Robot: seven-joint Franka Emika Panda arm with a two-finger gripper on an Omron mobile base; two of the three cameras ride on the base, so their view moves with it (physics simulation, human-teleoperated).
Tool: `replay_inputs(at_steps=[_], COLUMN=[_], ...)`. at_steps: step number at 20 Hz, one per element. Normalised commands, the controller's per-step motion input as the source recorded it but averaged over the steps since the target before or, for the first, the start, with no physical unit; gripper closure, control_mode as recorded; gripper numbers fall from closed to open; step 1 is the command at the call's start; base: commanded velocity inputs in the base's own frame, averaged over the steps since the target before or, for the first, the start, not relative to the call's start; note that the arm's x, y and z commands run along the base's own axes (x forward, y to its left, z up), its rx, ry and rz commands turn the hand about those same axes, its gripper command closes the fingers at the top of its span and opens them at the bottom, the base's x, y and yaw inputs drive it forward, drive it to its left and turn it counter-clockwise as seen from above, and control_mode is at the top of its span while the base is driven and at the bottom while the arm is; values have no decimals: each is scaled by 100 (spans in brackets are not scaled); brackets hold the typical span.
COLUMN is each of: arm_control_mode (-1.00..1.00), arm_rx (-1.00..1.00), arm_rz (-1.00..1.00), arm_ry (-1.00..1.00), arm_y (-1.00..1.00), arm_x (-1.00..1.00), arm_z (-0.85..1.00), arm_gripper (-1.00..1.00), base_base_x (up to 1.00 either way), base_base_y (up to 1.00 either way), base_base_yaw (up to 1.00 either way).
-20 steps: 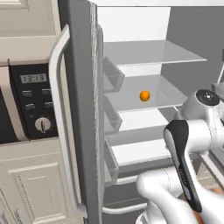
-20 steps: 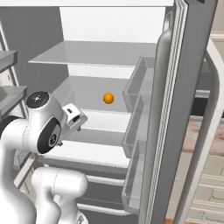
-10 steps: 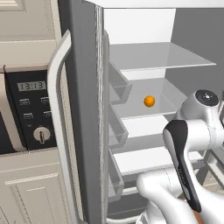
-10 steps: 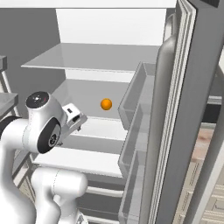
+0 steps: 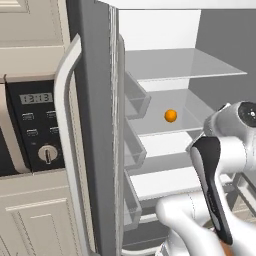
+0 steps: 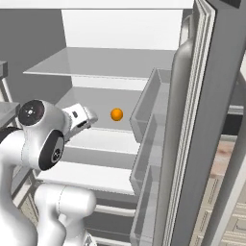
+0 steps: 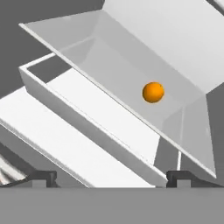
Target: Place the cold items (eggplant and orange) from the fridge in one tupperware on the dining counter. Place the warm items (hot dog and kebab skewer) in the stove area in another tupperware.
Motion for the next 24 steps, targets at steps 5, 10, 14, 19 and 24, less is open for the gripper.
replay_inputs(at_steps=[5, 10, 14, 19, 24], arm_control_mode=[-100, -100, -100, -100, -100], arm_rx=[39, 39, 37, 40, 19], arm_rz=[-31, -38, -26, -5, -4], arm_ry=[-19, -5, 14, 22, 11], arm_y=[-6, 0, -4, -37, -20], arm_x=[57, 59, 52, 51, 52], arm_z=[17, 0, 4, -2, -27], arm_gripper=[-100, -100, -100, -100, -100], base_base_x=[0, 0, 0, 0, 0], base_base_y=[0, 0, 0, 0, 0], base_base_yaw=[0, 0, 0, 0, 0])
